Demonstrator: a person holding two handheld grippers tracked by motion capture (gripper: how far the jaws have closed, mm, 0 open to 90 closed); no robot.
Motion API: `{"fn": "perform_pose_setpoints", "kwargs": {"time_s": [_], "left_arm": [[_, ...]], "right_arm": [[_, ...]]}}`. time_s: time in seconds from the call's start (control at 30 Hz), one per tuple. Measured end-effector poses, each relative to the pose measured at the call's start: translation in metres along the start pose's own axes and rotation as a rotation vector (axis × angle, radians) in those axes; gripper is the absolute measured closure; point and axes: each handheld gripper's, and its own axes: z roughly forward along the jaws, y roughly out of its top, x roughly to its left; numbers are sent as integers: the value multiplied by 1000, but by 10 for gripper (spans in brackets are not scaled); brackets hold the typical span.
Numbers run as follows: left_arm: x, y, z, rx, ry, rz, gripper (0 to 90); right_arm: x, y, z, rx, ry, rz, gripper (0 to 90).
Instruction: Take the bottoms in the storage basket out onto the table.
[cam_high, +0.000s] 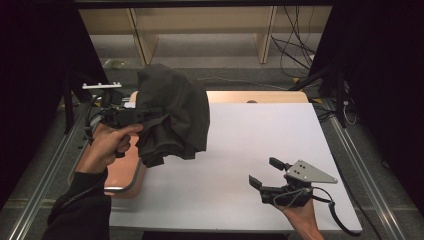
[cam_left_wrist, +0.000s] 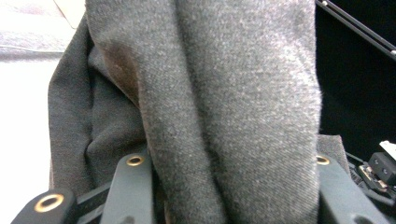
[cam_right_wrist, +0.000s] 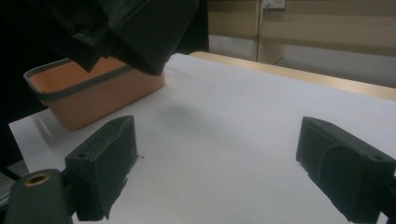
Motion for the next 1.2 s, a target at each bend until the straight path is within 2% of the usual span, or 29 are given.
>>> {"fn": "perform_pose_setpoints", "kwargs": {"time_s": [0.3, 0.33, 0.37, 0.6, 1.2], "left_arm": [[-8, -5, 31, 50, -9, 6, 555], [-9, -6, 39, 63, -11, 8, 555], [-9, -6, 39, 63, -11, 8, 555], [-10, -13, 66, 119, -10, 3, 555], [-13, -25, 104, 183, -8, 4, 554]], "right_arm": [[0, 0, 0, -1, 0, 0, 132], [0, 0, 0, -2, 1, 1, 132], [0, 0, 0, -2, 1, 1, 132], [0, 0, 0, -2, 2, 1, 132], [0, 0, 0, -1, 3, 1, 132]]}}
